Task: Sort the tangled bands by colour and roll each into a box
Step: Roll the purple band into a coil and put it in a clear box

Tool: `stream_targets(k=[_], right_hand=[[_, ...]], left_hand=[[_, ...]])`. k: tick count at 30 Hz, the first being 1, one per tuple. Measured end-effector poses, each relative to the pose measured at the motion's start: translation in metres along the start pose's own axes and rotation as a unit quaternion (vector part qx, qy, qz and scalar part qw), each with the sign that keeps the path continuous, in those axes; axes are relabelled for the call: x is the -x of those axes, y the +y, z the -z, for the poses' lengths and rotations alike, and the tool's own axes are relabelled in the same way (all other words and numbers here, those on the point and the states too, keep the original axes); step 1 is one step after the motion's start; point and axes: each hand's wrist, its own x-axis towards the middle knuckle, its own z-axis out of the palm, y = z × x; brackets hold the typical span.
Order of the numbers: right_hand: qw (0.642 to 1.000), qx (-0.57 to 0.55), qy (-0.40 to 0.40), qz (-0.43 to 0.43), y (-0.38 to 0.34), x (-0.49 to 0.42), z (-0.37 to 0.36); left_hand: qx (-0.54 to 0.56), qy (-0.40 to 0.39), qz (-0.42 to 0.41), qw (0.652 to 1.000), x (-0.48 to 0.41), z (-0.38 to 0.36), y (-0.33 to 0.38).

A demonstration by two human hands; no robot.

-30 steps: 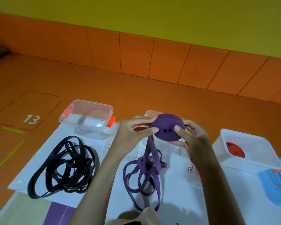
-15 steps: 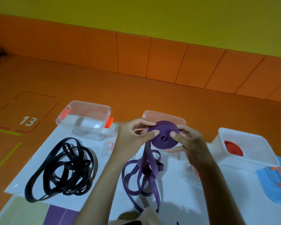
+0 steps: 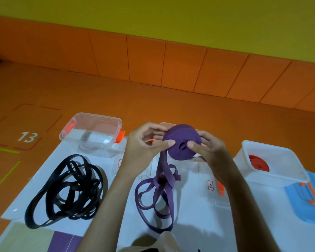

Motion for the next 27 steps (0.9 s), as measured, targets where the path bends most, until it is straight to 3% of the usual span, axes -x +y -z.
stream_targets(k=[3,8,13,16,20,27], right_hand=[[0.997,0.065,-0.026,0.019,0.000,0.000,0.002],[1.000,0.006,0.022,0.004,0.005,0.000,-0.003],[0.995,-0.084,0.049,0.005,0.003,-0.003,-0.013],[0.993,-0.117,0.016,0.000,0.002,-0.002,-0.018],[0.998,-0.058,-0.033,-0.002,-0.009,-0.002,-0.016],[0.994,-0.094,0.049,-0.030,0.000,-0.004,-0.020]], left_hand=[[-0.002,0.016,0.008,1.000,0.002,-0.003,-0.004],[0.028,0.033,0.016,0.999,0.010,-0.003,-0.012],[0.057,0.002,-0.001,0.998,0.004,0.000,-0.003],[0.039,0.001,-0.039,0.998,-0.003,0.004,0.005],[0.013,0.025,-0.062,0.998,-0.001,0.002,0.008],[0.025,-0.016,-0.030,0.999,-0.006,0.002,0.001]])
